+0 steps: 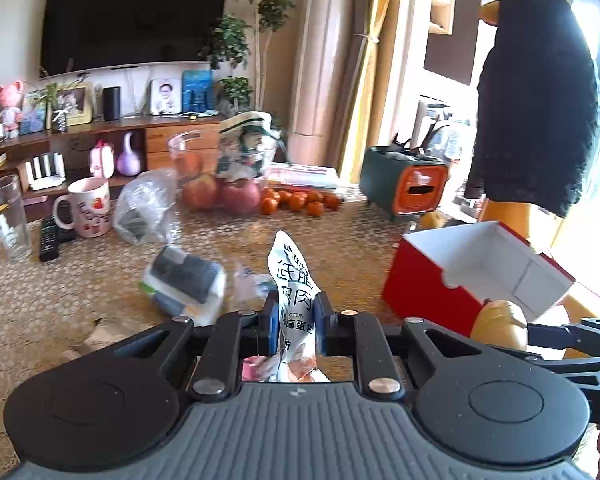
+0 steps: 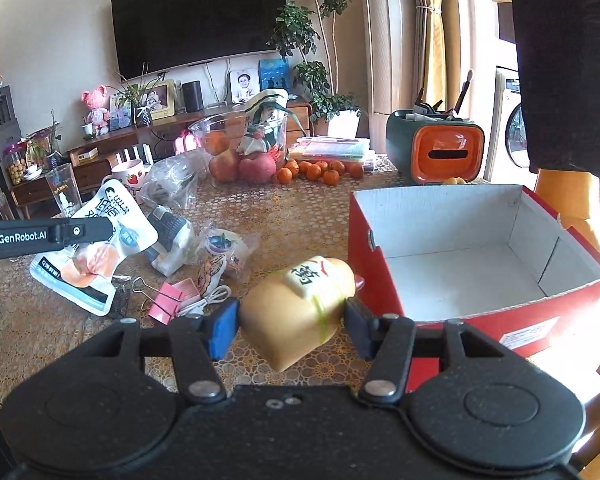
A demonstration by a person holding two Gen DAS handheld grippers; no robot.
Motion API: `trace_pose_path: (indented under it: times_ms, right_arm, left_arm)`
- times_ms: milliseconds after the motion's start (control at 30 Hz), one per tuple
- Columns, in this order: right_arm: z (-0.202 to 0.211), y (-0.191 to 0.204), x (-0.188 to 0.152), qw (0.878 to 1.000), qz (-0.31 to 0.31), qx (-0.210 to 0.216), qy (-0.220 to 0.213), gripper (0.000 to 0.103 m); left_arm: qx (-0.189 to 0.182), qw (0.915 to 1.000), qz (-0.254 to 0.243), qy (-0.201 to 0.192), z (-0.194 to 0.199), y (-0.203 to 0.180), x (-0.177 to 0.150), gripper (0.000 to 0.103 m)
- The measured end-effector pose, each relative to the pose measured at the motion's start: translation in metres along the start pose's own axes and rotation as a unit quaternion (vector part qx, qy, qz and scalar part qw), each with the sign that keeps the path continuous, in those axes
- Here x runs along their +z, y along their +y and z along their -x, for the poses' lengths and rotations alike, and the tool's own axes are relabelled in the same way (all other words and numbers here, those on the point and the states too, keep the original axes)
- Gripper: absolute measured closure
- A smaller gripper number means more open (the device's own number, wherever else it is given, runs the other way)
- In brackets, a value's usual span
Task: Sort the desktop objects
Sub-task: 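Carry the white packet and yellow toy with both tools over the red box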
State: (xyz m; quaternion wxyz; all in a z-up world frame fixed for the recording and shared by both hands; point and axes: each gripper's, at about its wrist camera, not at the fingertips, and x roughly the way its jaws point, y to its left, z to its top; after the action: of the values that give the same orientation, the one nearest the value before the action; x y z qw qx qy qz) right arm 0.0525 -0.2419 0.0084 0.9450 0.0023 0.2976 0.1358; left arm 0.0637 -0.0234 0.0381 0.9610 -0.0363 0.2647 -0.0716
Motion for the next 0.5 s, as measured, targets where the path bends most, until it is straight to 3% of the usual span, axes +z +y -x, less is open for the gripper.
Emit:
trace_pose_path:
  times_ms: [500]
  right_arm:
    - [0.020, -0.057, 0.003, 0.999, -0.011, -0.032, -0.020, 0.047]
  left_arm:
    - [-0.082, 0.9947, -0.060, 0.014, -0.024, -0.098, 0.011, 0.087]
